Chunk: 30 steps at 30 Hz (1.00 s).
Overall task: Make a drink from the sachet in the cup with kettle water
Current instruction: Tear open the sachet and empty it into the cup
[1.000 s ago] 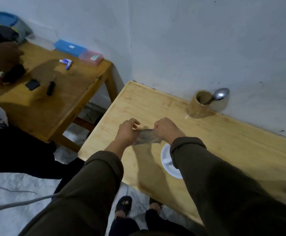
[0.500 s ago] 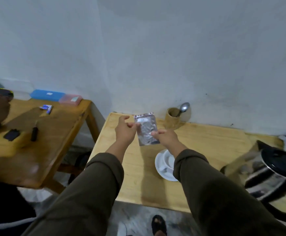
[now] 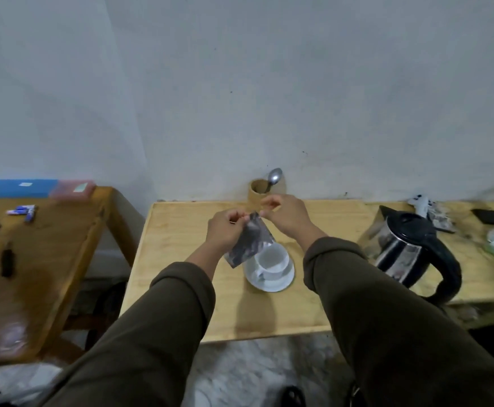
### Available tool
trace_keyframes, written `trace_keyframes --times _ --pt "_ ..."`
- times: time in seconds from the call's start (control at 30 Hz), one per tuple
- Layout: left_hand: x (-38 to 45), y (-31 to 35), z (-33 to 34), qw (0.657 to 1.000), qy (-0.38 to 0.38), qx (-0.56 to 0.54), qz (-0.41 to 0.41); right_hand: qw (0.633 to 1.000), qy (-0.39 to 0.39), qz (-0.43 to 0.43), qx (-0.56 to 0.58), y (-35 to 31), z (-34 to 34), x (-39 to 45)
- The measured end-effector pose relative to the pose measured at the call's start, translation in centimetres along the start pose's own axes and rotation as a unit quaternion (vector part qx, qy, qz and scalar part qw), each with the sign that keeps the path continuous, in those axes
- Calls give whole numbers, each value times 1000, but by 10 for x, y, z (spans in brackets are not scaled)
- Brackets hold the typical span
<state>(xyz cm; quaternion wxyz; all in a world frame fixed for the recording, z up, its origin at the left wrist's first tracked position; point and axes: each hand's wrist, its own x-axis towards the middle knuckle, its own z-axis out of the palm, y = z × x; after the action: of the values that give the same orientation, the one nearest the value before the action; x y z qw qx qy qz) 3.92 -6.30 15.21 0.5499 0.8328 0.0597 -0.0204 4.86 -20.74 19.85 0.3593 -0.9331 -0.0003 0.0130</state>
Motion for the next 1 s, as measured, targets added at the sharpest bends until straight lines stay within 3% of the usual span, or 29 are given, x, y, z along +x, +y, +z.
trace_keyframes --times 0.1,0.37,0.7,1.0 --pt "-4 9 8 999 -29 18 29 1000 1 -6 -27 3 -5 2" --pt "-4 22 27 997 -40 58 15 997 -40 -32 -61 15 -23 6" --pt "-4 22 46 994 -15 108 -13 992 -84 -74 -59 29 -29 13" --pt "-1 29 60 997 17 -24 -73 985 -60 -140 -82 35 -28 18"
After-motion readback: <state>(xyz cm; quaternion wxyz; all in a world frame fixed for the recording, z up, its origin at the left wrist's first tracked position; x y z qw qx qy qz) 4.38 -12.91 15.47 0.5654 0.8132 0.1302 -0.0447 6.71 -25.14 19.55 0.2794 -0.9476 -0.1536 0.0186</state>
